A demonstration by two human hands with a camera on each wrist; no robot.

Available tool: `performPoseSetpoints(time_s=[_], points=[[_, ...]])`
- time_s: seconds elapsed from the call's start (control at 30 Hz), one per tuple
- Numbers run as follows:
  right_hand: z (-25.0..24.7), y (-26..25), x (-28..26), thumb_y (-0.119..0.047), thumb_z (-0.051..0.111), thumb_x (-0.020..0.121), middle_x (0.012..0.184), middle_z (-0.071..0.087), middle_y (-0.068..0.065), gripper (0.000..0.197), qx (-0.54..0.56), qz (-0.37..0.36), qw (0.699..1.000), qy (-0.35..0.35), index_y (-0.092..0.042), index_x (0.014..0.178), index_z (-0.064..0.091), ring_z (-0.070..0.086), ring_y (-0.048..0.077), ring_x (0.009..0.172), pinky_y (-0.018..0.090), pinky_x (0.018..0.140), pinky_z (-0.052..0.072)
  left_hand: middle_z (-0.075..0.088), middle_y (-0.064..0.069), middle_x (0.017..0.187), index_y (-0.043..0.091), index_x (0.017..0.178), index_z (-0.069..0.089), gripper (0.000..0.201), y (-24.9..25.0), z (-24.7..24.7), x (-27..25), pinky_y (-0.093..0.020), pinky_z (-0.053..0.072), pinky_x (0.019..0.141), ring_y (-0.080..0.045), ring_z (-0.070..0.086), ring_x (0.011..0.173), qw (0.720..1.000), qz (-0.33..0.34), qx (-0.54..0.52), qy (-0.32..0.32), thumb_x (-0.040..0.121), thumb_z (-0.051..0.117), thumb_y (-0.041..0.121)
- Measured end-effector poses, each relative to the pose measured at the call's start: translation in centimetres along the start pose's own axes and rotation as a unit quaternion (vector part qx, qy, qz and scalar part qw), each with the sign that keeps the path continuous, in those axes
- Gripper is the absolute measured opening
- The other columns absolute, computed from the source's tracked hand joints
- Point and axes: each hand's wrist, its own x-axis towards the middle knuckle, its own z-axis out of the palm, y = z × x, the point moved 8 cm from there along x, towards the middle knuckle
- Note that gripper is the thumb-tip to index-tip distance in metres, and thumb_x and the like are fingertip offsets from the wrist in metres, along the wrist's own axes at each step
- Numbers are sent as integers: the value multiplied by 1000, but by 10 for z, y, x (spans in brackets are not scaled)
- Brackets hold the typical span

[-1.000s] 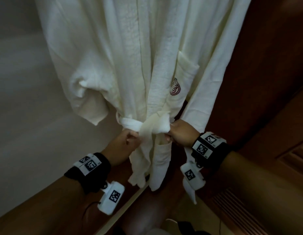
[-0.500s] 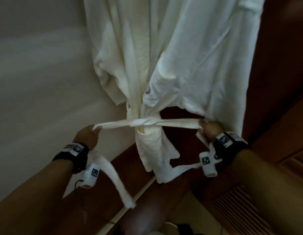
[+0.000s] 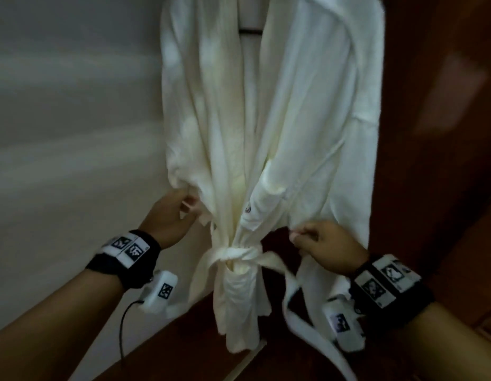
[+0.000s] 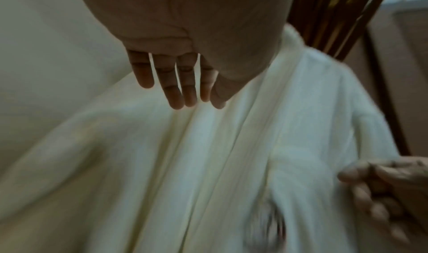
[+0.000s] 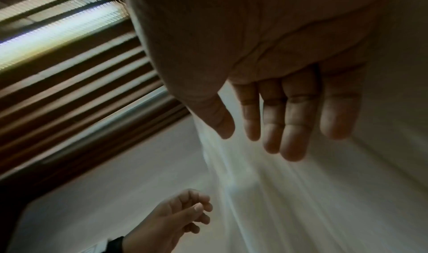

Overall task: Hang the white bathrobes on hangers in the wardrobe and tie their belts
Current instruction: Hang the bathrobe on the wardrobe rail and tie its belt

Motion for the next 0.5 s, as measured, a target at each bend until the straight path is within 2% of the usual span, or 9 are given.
performPoseSetpoints(time_s=[0.07, 0.1, 0.2, 0.27, 0.3, 0.33, 0.4, 0.43, 0.5], points=[[-63, -57, 2, -28, 67, 88, 85, 72, -4, 18, 34, -75, 992, 98, -19, 103, 73, 69, 11, 81, 33, 82, 56, 63, 1, 103, 17, 105, 62, 18, 53, -53, 28, -27, 46, 76, -13, 62, 85, 995, 71, 3, 65, 89, 67, 24], [-97, -88, 0, -28, 68, 88, 84, 71, -5, 19, 38, -116, 982, 147, -20, 105, 71, 68, 9, 79, 29, 80, 55, 63, 2, 103, 17, 104, 62, 17, 80, -81, 41, -23, 44, 75, -12, 62, 84, 990, 102, 7, 99, 89, 67, 23], [-181, -170, -9, -28, 67, 87, 79, 65, -10, 13, -13, -220, 940, 260, -25, 99, 67, 62, 3, 69, 15, 67, 46, 62, 5, 103, 19, 103, 60, 14, 167, -158, 68, -12, 40, 72, -8, 61, 83, 963, 193, 39, 182, 90, 64, 23], [-220, -213, -11, -28, 65, 86, 85, 60, -12, 13, -77, -264, 906, 323, -29, 100, 64, 58, 3, 70, 16, 65, 43, 59, 4, 103, 19, 105, 60, 14, 221, -201, 75, -19, 41, 72, -8, 59, 85, 941, 243, 60, 229, 92, 59, 25], [-234, -230, -10, -29, 64, 86, 91, 57, -12, 17, -113, -277, 889, 346, -30, 104, 63, 56, 3, 75, 20, 69, 45, 57, 2, 103, 17, 107, 60, 18, 245, -219, 77, -24, 43, 74, -11, 58, 86, 926, 269, 74, 253, 93, 54, 27], [-244, -245, -4, -30, 63, 87, 100, 55, -9, 24, -153, -278, 879, 355, -31, 111, 62, 56, 6, 86, 26, 75, 48, 55, 0, 106, 15, 109, 59, 24, 267, -233, 80, -30, 44, 78, -16, 57, 91, 910, 294, 100, 274, 92, 49, 28], [-252, -262, 15, -34, 59, 88, 118, 50, -3, 39, -238, -233, 887, 320, -34, 127, 54, 53, 18, 109, 38, 90, 49, 52, -5, 119, 15, 119, 55, 37, 303, -251, 90, -42, 44, 90, -28, 53, 106, 882, 299, 198, 306, 87, 44, 30], [-253, -265, 27, -34, 56, 89, 123, 48, 0, 45, -276, -193, 898, 285, -36, 133, 48, 52, 23, 114, 41, 93, 49, 48, -6, 130, 18, 127, 50, 44, 315, -257, 99, -47, 41, 96, -32, 49, 114, 872, 273, 254, 316, 85, 47, 30], [-248, -264, 46, -27, 51, 90, 126, 44, 5, 51, -319, -132, 917, 197, -35, 139, 38, 53, 29, 113, 43, 93, 50, 35, -5, 150, 27, 142, 36, 62, 329, -266, 119, -49, 32, 103, -33, 41, 127, 857, 192, 354, 320, 84, 55, 31]])
